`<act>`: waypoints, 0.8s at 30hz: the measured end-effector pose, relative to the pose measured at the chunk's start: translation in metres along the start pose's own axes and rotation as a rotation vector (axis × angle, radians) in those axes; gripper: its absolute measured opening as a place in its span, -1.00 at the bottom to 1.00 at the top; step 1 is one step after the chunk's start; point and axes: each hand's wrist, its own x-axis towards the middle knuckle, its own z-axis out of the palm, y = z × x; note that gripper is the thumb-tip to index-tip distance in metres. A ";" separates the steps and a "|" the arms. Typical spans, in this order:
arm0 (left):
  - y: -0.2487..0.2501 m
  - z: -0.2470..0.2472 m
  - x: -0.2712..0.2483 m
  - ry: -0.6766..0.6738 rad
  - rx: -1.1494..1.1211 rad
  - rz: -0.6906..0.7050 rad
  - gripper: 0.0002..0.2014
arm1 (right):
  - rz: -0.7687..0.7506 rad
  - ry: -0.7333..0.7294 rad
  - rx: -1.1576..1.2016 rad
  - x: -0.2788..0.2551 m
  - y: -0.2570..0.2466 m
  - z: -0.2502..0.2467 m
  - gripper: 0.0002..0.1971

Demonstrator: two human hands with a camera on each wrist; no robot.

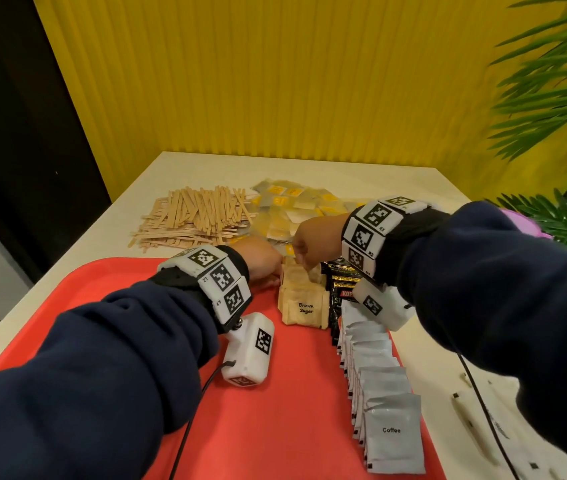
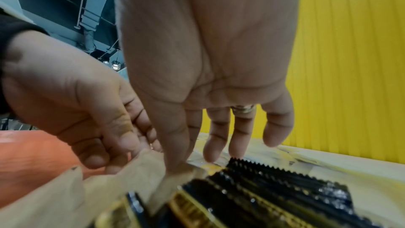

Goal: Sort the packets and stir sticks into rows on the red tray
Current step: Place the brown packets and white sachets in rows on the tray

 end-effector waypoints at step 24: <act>0.012 -0.002 -0.007 -0.078 0.446 -0.074 -0.69 | 0.054 -0.053 -0.095 -0.003 0.001 0.009 -0.69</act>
